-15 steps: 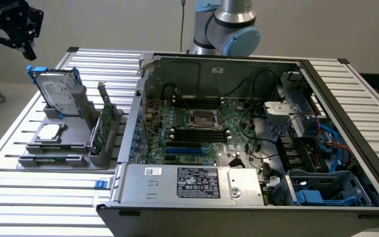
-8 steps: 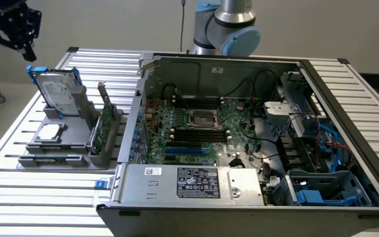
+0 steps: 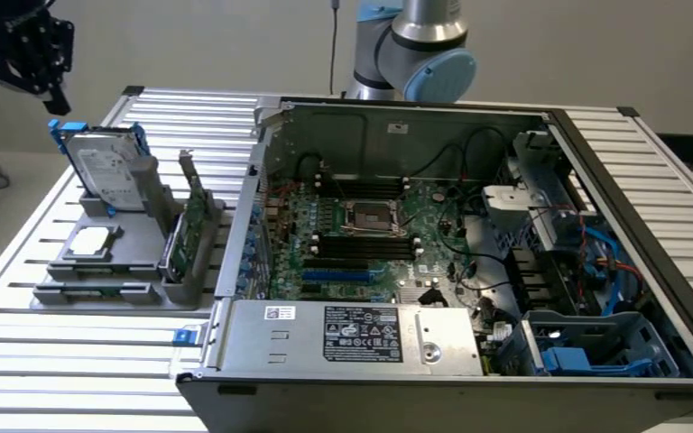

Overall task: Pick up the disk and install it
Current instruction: 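Pick up the disk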

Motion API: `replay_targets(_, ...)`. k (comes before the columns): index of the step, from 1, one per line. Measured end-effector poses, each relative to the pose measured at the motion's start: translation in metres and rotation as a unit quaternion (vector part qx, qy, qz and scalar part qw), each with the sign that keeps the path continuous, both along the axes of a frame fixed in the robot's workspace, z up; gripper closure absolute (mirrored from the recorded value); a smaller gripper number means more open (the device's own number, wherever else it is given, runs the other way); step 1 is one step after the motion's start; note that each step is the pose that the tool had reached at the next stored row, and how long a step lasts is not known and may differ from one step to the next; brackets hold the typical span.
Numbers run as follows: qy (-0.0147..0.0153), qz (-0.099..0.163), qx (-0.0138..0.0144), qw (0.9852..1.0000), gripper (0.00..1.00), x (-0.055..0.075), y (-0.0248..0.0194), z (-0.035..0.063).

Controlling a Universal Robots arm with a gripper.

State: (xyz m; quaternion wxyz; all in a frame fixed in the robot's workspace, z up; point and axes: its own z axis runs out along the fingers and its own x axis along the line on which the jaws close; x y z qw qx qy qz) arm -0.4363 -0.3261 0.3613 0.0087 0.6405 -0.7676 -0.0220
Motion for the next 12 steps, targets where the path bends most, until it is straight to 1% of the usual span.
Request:
replay_targets(2, -0.0049, 0.01, 0.0021, 0.9999, 0.89, 0.0, 0.0001, -0.0005)
replay_targets(4, -0.0073, 0.022, 0.0043, 0.9997, 0.89, -0.0001, 0.0001, -0.0006)
replay_targets(8, -0.0093, 0.051, 0.0092, 0.9986, 0.89, 0.0, 0.0001, -0.001)
replay_targets(10, -0.0094, 0.066, 0.0115, 0.9977, 0.89, 0.0, 0.0001, -0.0011)
replay_targets(12, -0.0094, 0.083, 0.0135, 0.9965, 0.89, 0.0, 0.0, -0.0012)
